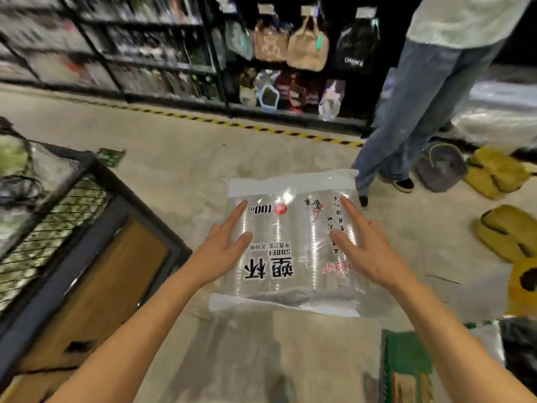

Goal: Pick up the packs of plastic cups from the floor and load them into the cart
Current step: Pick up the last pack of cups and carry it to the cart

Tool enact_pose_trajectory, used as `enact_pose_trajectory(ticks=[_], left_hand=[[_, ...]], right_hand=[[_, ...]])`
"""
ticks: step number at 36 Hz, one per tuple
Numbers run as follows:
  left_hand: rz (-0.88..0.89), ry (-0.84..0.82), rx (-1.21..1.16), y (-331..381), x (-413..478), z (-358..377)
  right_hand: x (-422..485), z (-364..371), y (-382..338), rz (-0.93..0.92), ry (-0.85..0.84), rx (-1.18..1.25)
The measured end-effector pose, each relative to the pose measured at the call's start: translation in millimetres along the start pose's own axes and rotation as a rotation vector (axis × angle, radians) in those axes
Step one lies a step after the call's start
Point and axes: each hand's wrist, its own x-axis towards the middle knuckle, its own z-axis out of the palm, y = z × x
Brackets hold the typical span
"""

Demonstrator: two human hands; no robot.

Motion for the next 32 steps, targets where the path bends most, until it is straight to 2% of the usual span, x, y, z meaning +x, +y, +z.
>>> enact_pose_trajectory(ticks=[6, 14, 24, 32], left_hand=[[-0.078, 0.152, 0.017, 35.1, -63.9, -107.7], [-0.213, 0.403, 0.013, 50.9, -172.0, -178.0], [-0.521, 0.708, -0.154, 59.4, -345.9, -167.0], [-0.723, 0.971, -0.227, 63.4, -502.3, -122.6]], right_hand=[[-2.2, -28.0, -124.1, -0.174, -0.096, -0.058], [6.8, -13.3, -232.1, -0.417, -0.262, -0.137], [-35.1, 63.7, -332.9, -0.756, -0.608, -0.172], [-147.6, 144.8, -398.1, -0.962, -0.886, -0.203]])
